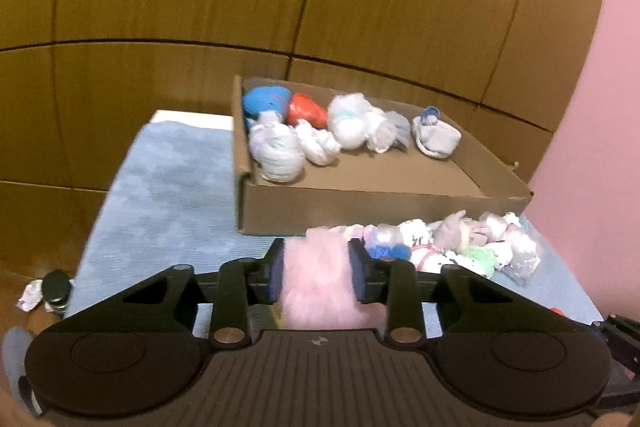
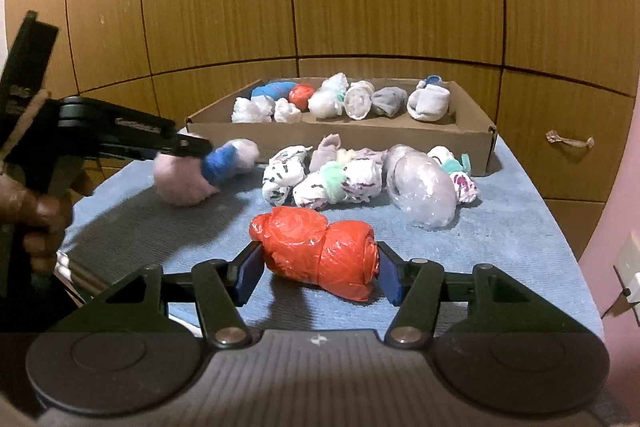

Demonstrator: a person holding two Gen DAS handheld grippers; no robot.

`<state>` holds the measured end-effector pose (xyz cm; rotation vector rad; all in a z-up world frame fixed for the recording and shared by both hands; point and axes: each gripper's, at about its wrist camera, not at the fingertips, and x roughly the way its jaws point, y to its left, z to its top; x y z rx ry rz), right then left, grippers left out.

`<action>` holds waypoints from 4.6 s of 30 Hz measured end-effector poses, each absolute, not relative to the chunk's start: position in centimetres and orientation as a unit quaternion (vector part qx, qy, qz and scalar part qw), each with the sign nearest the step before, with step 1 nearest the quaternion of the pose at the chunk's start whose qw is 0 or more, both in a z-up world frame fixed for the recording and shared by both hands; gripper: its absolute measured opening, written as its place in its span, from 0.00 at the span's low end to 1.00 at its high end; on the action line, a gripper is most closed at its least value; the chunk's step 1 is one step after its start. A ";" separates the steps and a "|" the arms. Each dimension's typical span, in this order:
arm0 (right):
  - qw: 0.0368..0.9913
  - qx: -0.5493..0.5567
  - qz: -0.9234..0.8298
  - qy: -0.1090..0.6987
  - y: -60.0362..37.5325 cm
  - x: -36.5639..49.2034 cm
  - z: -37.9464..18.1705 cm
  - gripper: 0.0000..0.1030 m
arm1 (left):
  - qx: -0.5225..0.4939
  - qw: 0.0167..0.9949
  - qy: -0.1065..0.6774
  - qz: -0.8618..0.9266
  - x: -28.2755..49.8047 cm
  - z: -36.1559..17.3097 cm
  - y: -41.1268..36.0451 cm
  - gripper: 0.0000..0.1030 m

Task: Organize objects
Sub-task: 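Lift the pink and red socks and carry them over the tray, then lower the pink and red socks into the tray and open both tools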

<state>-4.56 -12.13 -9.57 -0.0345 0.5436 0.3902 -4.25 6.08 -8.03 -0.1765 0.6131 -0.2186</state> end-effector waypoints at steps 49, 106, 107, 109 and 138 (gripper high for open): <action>0.941 -0.031 0.218 0.256 -12.0 -4.5 -9.7 0.52 | -0.032 0.951 0.284 -0.121 -6.1 -9.7 5.4 0.42; 0.899 -0.086 0.303 0.303 -12.1 14.6 -2.2 0.52 | 0.019 0.923 0.359 -0.140 11.1 -5.9 -1.9 0.42; 0.894 -0.088 0.308 0.314 -11.8 15.2 -2.4 0.52 | 0.020 0.920 0.365 -0.138 11.5 -6.1 -1.8 0.42; 0.886 -0.089 0.313 0.331 -11.3 16.3 -2.9 0.52 | 0.026 0.917 0.374 -0.135 12.1 -6.6 -1.5 0.42; 0.834 -0.156 0.333 0.412 -7.3 21.6 -5.6 0.53 | 0.035 0.908 0.399 -0.126 15.0 -8.0 1.0 0.45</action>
